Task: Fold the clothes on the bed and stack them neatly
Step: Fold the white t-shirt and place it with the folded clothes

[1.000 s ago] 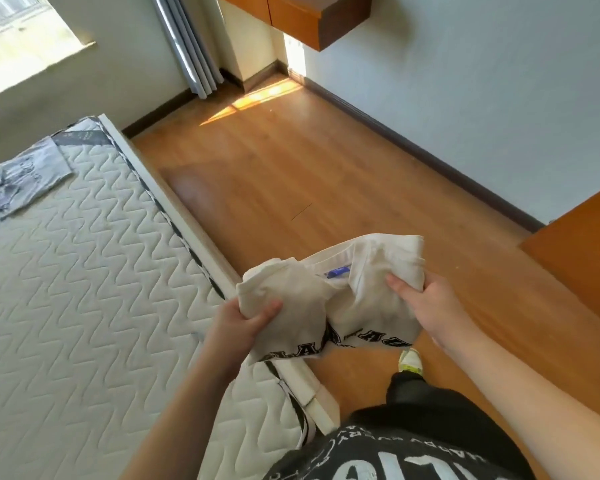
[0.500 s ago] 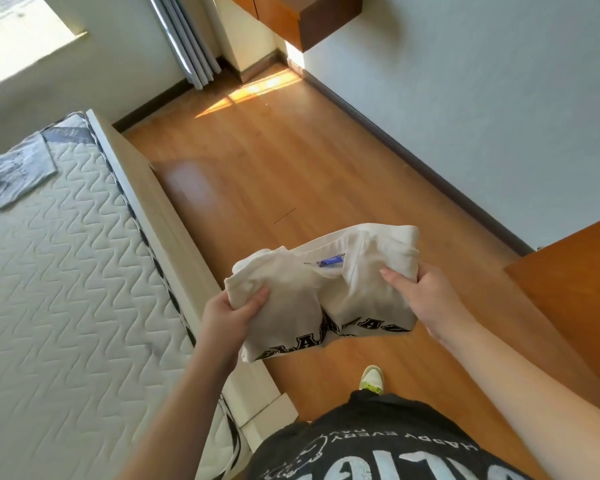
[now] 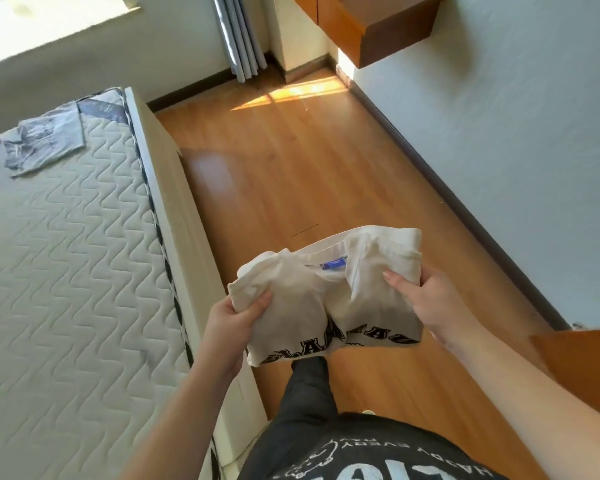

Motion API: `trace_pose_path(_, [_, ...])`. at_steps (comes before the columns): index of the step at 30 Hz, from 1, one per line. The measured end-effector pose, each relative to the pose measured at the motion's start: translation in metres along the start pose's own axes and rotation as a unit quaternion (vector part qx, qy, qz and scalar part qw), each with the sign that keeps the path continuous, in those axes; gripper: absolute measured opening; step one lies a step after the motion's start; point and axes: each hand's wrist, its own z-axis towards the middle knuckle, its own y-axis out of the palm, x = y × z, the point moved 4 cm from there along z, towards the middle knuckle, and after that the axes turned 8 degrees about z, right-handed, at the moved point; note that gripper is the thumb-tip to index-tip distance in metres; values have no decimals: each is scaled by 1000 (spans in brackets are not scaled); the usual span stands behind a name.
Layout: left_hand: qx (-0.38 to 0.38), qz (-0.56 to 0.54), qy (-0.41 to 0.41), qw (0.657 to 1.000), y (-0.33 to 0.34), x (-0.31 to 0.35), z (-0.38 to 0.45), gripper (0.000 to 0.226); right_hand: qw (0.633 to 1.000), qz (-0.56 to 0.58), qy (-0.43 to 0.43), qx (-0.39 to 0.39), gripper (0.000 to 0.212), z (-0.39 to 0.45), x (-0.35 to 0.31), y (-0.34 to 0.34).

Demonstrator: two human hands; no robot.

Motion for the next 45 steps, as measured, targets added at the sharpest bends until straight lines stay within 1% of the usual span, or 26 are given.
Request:
trace_pose_path(3, [3, -14, 4, 1000, -11, 17, 38, 44, 999, -44, -8, -22, 7, 49, -27, 25])
trace_pose_path(5, [7, -22, -2, 1000, -23, 30, 67, 43, 998, -61, -17, -22, 6, 84, -45, 44])
trace_pose_path(7, [1, -32, -6, 999, -37, 45, 94, 39, 998, -59, -19, -24, 7, 117, -63, 65])
trace_pose_path(10, [-15, -31, 2, 999, -54, 74, 136, 36, 998, -58, -18, -34, 16, 162, -90, 94])
trace_pose_path(13, [-13, -34, 12, 999, -68, 107, 182, 28, 997, -58, -22, -39, 15, 205, -116, 115])
trace_pose_path(15, [-11, -37, 20, 999, -72, 130, 212, 23, 997, -58, -31, -35, 12, 234, -134, 124])
trace_pose_path(18, [1, -25, 26, 999, -69, 161, 260, 21, 997, -59, -36, -32, 6, 281, -161, 132])
trace_pose_path(23, [13, -16, 34, 999, -56, 212, 342, 12, 996, -72, -37, -26, 6, 368, -198, 134])
trace_pose_path(26, [43, -20, 37, 998, -52, 240, 390, 6, 996, -78, -30, -36, 14, 427, -220, 138])
trace_pose_path(29, [78, -42, 18, 996, -48, 269, 430, 7, 994, -84, -14, -63, 16, 480, -248, 149])
trace_pose_path(31, [93, -58, 21, 994, -47, 290, 452, 7, 991, -89, -12, -95, 13, 513, -269, 161])
trace_pose_path(34, [118, -73, 27, 990, -56, 316, 482, 10, 990, -94, -14, -108, 12, 562, -302, 182])
trace_pose_path(36, [136, -83, 27, 987, -70, 328, 500, 9, 987, -100, -18, -121, 12, 592, -321, 202])
trace_pose_path(40, [172, -110, 21, 979, -110, 339, 540, 24, 982, -108, -16, -154, 10, 648, -341, 252])
trace_pose_path(42, [178, -122, 16, 976, -133, 340, 561, 24, 979, -109, -8, -172, 8, 675, -348, 284])
trace_pose_path(45, [181, -131, 5, 975, -167, 341, 595, 28, 972, -124, -2, -199, 11, 710, -357, 337])
